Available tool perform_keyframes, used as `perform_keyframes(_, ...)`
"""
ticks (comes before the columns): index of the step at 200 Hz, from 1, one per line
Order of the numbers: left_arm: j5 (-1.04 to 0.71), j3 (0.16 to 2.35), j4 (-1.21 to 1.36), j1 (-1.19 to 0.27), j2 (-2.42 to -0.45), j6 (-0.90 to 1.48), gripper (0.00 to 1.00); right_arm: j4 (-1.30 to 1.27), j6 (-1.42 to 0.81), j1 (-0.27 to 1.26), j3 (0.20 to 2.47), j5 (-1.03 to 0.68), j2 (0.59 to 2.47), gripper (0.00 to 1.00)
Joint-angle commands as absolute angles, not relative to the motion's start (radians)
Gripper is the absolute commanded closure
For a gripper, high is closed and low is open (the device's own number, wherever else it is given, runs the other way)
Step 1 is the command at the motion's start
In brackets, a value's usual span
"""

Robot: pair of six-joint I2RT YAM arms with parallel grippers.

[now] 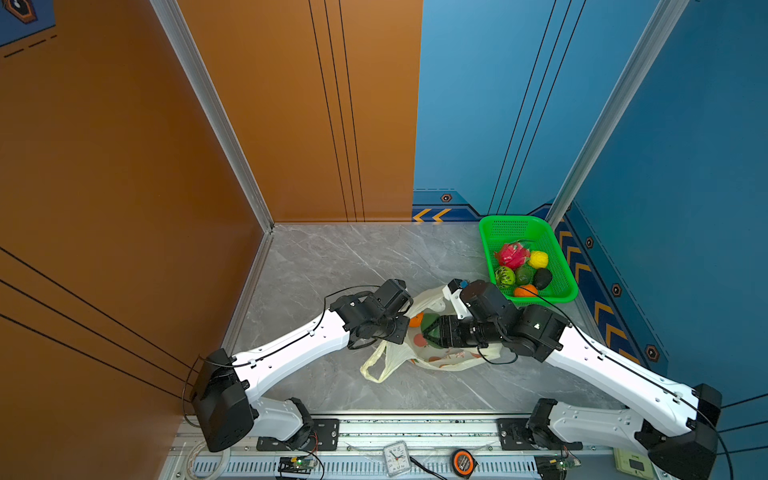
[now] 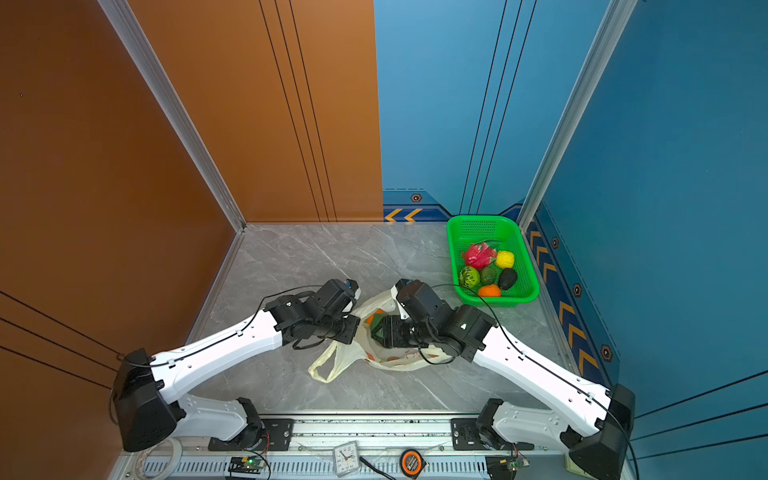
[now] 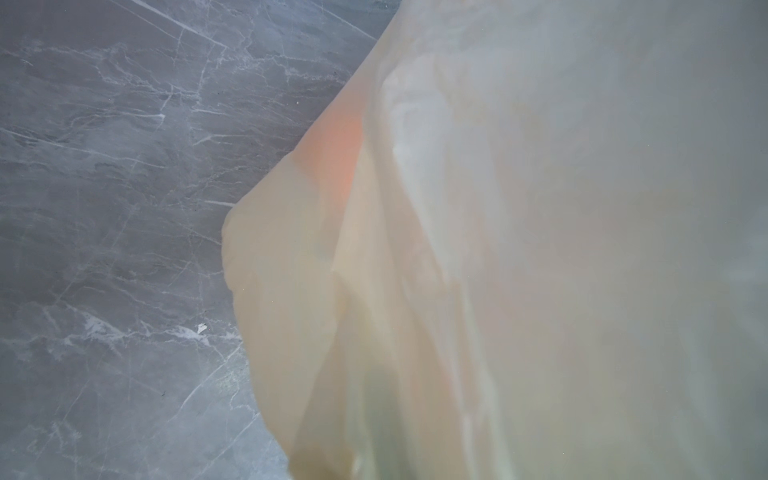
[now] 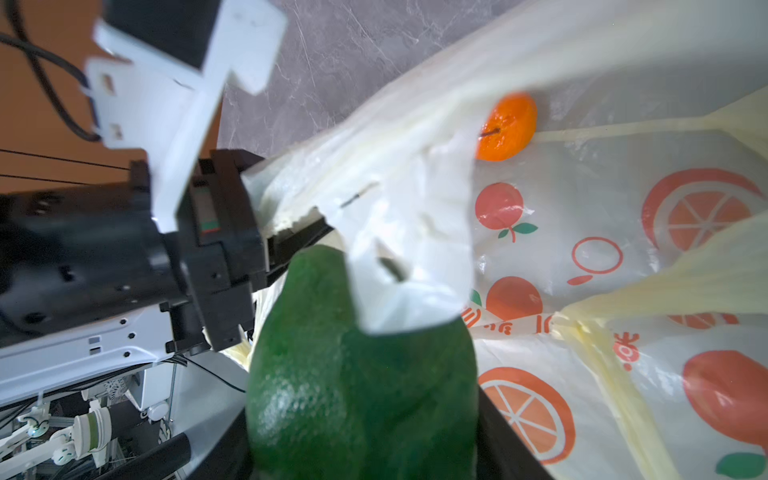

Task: Untie the knot of the plastic bag and take out the fruit
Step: 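Carry the lime to the green basket and open the right gripper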

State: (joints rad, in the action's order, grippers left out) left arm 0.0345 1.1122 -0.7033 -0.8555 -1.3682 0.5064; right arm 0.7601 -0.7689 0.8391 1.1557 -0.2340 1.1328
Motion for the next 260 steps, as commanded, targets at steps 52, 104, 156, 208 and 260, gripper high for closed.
perform_keyframes(52, 0.043, 1.144, -0.731, -0.856, -1.374, 0.510, 1.00, 0.826, -0.555, 0.314, 1.308, -0.412, 1.177, 0.46)
perform_keyframes(104, 0.048, 1.152, -0.732, -0.870, -1.378, 0.512, 1.00, 0.695, -0.485, -0.042, 1.353, -0.368, 1.403, 0.46)
perform_keyframes(156, 0.054, 1.156, -0.732, -0.878, -1.373, 0.525, 1.00, 0.707, -0.418, -0.194, 1.517, -0.252, 1.694, 0.46)
perform_keyframes(208, 0.069, 1.159, -0.732, -0.881, -1.363, 0.524, 1.00, 0.716, -0.393, -0.248, 1.545, -0.186, 1.791, 0.34)
perform_keyframes(260, 0.071, 1.167, -0.731, -0.881, -1.370, 0.519, 1.00, 0.775, -0.373, -0.233, 1.586, -0.133, 1.805, 0.19)
